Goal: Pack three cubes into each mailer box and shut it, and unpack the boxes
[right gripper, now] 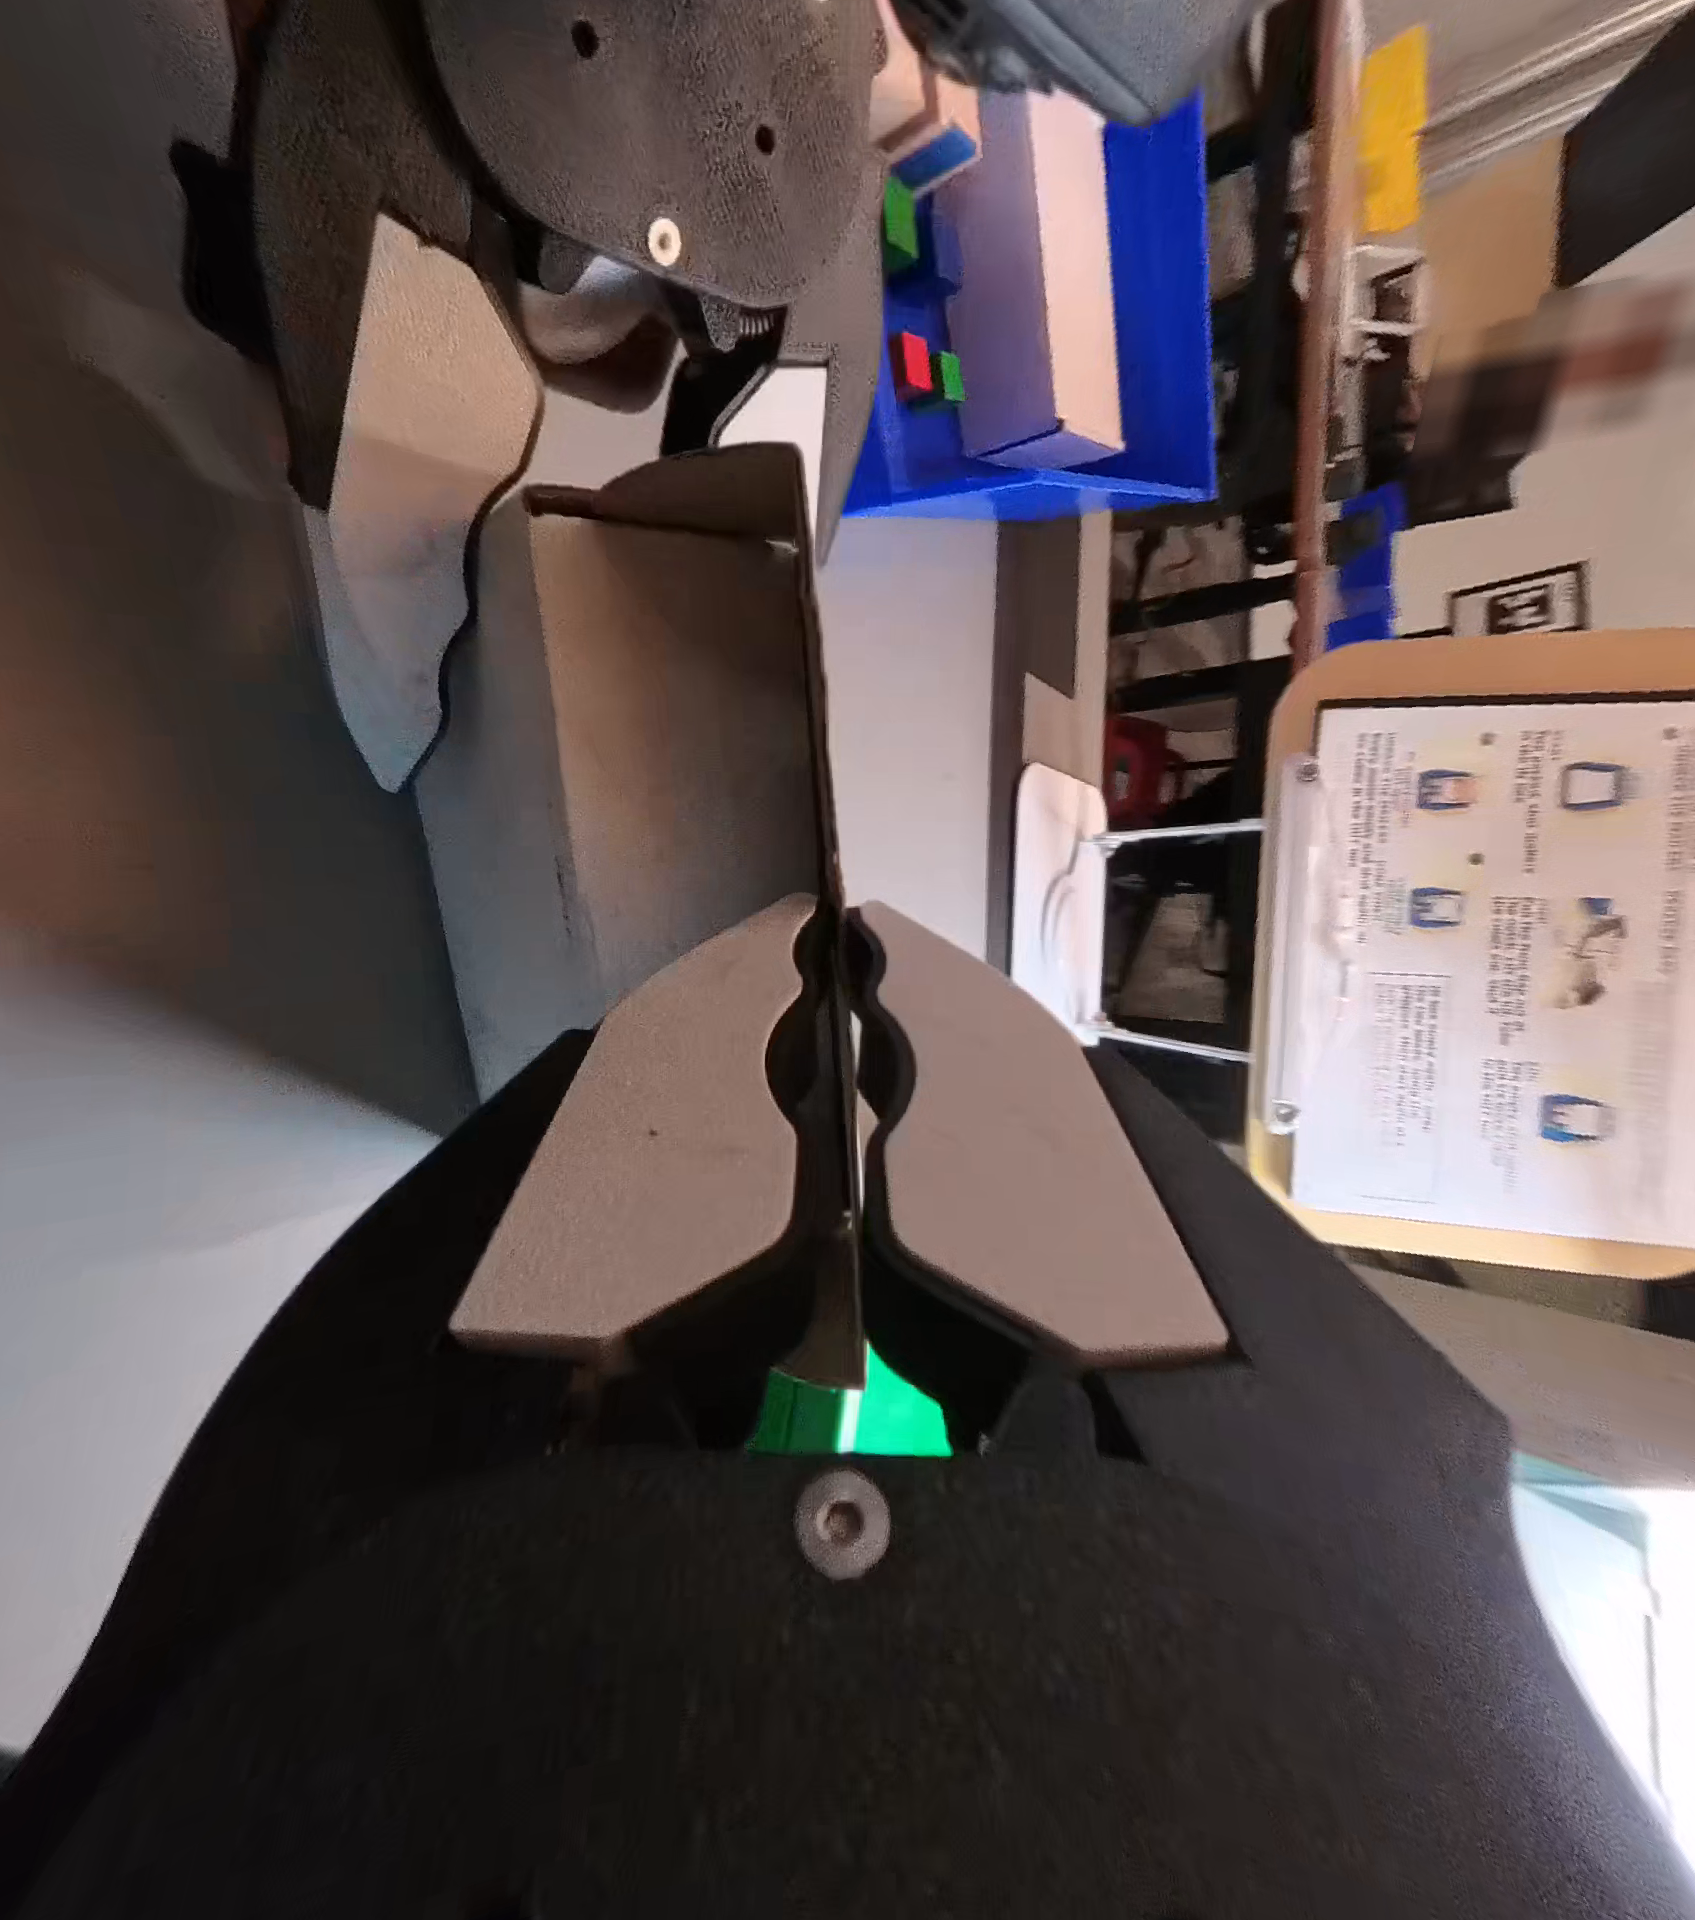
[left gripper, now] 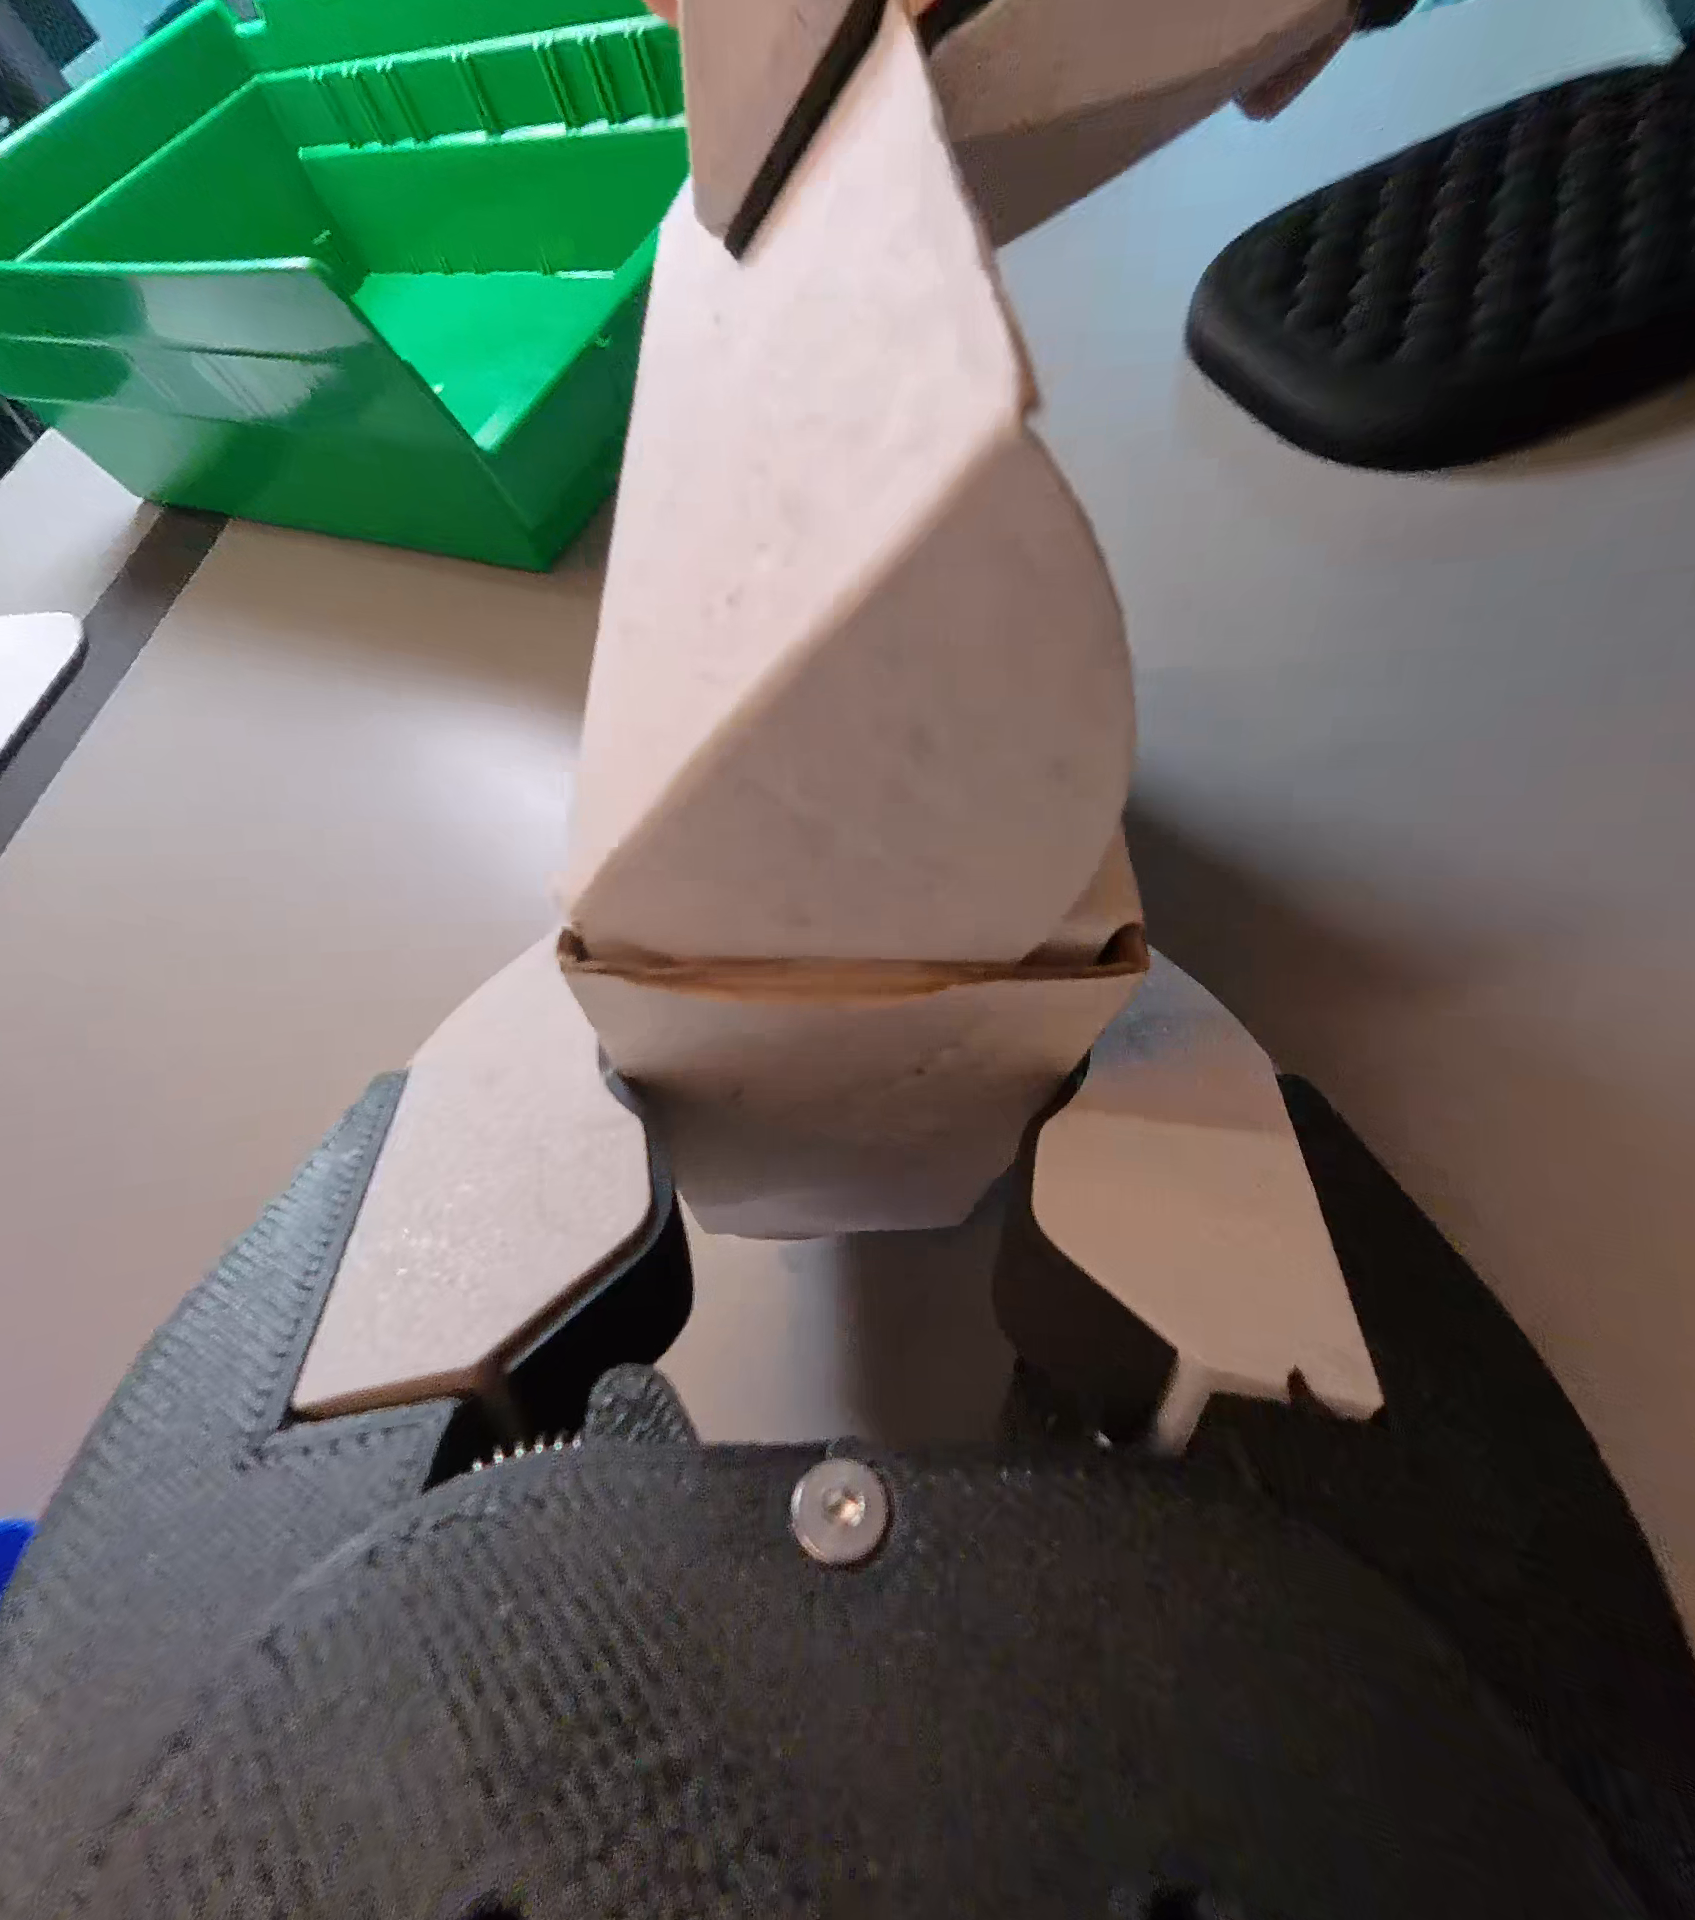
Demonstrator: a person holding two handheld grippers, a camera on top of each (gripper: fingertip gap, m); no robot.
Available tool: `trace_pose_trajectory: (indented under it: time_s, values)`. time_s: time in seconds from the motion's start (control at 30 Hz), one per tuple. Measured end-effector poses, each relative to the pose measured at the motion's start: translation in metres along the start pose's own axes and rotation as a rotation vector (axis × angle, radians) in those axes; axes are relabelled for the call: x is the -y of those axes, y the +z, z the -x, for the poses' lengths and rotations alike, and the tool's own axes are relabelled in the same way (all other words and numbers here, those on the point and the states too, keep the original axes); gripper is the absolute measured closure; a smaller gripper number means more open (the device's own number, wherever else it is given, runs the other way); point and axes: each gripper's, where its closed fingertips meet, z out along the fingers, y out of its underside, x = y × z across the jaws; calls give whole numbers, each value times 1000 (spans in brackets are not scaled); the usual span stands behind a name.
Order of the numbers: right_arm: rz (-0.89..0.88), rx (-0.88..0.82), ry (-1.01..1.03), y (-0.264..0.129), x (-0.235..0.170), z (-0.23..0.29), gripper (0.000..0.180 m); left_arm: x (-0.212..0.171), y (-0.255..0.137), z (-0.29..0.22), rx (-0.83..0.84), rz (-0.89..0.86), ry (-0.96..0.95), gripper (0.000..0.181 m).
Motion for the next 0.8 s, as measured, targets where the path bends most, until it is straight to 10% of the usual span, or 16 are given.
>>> trace_pose_trajectory:
  time_s: [0.03,0.53,0.8]
  values:
    - [-2,22,4,-1,0,-1,178,2,-1,-1,-11,-16,-7,109]
    - [20,335,274,-10,6,-16,178,-9,-16,36,222,-17,209,108]
    - [97,251,304,-7,-16,-36,178,-9,-37,37,105,-113,18,114]
